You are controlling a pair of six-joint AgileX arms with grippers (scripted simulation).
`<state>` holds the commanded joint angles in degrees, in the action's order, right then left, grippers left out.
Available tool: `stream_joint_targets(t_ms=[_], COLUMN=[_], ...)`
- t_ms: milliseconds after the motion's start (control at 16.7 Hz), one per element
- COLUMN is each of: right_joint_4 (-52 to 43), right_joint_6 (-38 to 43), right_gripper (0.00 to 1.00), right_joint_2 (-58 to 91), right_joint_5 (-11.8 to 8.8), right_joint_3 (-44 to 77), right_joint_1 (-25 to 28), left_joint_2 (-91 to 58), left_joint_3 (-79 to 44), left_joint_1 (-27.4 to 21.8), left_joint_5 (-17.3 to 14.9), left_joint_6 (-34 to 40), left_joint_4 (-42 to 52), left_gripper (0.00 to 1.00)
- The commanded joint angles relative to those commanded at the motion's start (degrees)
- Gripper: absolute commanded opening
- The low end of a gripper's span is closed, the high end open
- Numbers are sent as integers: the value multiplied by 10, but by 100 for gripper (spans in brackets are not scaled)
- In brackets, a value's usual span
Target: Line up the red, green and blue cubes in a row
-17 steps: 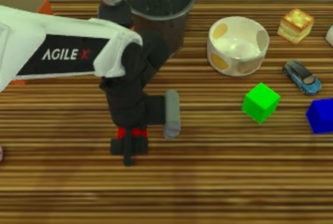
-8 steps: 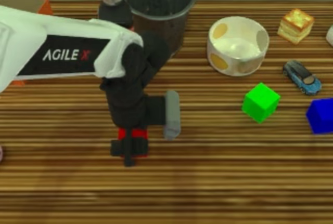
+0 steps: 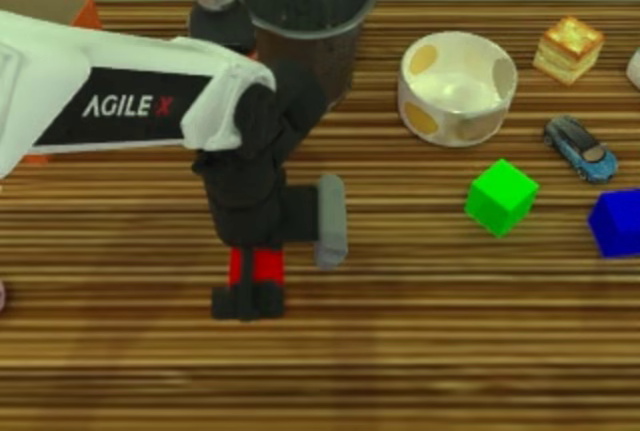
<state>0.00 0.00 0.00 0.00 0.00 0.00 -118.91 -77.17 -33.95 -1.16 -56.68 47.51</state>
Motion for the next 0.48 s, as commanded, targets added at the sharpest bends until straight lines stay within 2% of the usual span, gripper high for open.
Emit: stream_joint_targets(t_ms=[480], right_joint_4=[0], right_joint_6=[0], right_gripper=[100], right_joint_2=[0], right_joint_5=[0], right_joint_3=[0], right_joint_1=[0], left_joint_2=[8], left_joint_3=[-15], left_joint_1=[3], left_joint_5=[0], left_joint_6=[0], left_joint_4=[23], left_gripper=[100])
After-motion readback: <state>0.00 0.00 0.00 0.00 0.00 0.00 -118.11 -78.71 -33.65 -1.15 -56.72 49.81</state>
